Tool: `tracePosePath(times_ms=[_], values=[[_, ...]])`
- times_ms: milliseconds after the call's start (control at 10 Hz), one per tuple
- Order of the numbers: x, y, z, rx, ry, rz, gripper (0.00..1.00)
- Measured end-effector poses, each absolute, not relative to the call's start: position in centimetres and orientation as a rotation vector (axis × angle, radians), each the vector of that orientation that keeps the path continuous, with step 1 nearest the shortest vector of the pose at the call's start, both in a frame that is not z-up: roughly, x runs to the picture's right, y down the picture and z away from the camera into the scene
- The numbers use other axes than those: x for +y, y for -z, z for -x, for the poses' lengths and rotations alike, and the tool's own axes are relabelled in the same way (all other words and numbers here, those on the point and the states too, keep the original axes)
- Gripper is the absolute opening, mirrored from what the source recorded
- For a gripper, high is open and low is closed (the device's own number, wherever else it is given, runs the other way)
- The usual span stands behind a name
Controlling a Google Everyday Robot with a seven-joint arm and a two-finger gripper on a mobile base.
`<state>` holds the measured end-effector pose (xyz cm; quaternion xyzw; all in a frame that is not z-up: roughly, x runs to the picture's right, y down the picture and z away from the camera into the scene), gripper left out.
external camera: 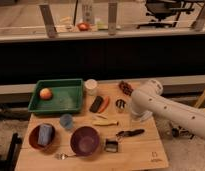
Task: Place brush in plastic cup
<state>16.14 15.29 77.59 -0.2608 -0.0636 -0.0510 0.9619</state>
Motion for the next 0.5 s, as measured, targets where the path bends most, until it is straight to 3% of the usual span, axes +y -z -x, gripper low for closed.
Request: tracePosePath(times_ms=[500], values=[[19.7, -79.7, -14.8, -0.152, 0.158, 0.595, 0.8]])
